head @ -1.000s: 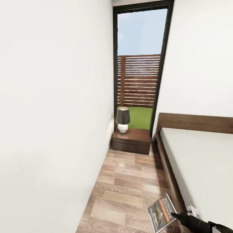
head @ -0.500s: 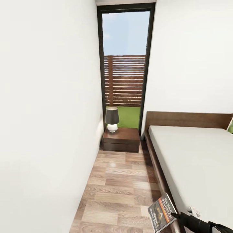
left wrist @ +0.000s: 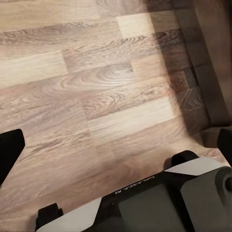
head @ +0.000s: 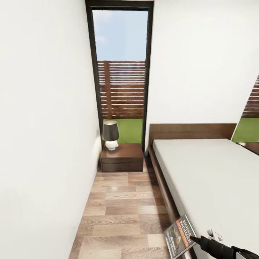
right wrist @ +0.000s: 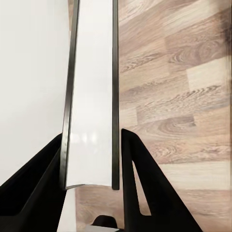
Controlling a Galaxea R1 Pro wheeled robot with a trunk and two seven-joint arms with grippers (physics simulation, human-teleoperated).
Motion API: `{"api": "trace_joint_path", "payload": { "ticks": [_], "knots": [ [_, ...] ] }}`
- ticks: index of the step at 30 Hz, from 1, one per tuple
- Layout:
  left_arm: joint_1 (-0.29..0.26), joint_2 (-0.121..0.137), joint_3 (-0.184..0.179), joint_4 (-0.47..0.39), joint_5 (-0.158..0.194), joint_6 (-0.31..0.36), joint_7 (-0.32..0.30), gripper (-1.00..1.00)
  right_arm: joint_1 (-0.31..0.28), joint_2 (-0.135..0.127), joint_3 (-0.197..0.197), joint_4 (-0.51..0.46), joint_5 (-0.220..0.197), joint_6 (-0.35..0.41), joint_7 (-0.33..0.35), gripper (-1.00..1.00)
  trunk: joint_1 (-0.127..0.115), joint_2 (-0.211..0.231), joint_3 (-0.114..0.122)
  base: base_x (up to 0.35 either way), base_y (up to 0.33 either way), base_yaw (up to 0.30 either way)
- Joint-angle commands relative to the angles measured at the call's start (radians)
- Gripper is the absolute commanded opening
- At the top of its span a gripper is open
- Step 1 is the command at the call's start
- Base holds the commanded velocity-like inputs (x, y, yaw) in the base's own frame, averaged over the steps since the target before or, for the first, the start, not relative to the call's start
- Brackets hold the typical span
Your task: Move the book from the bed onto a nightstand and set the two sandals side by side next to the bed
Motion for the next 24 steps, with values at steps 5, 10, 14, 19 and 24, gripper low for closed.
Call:
{"api": "trace_joint_path", "payload": {
  "ticks": [5, 10, 14, 19, 24],
  "knots": [
    [-0.001, 0.0, -0.008, 0.001, 0.008, -0.004, -0.004, 1.0, -0.002, 0.0, 0.004, 0.003, -0.011, 0.006, 0.005, -1.0, 0.001, -0.002, -0.002, 0.056, 0.0, -0.247],
    [-0.001, 0.0, -0.008, 0.001, 0.008, -0.004, -0.004, 1.0, -0.002, 0.0, 0.005, 0.003, -0.011, 0.006, 0.005, -1.0, 0.001, -0.002, -0.002, 0.007, 0.0, -0.219],
    [-0.001, 0.0, -0.008, 0.001, 0.008, -0.004, -0.004, 1.0, -0.002, 0.0, 0.005, 0.003, -0.011, 0.006, 0.005, -1.0, 0.001, -0.002, -0.002, 0.001, 0.0, -0.055],
    [-0.001, 0.0, -0.008, 0.001, 0.008, -0.004, -0.004, 1.0, -0.002, 0.0, 0.004, 0.003, -0.011, 0.006, 0.009, -1.0, 0.001, -0.002, -0.002, 0.0, 0.0, -0.009],
    [-0.001, 0.0, -0.008, 0.001, 0.008, -0.004, -0.004, 1.0, -0.002, 0.0, 0.004, 0.003, -0.011, 0.006, 0.008, -1.0, 0.001, -0.002, -0.002, 0.0, 0.0, 0.117]
  ]
}}
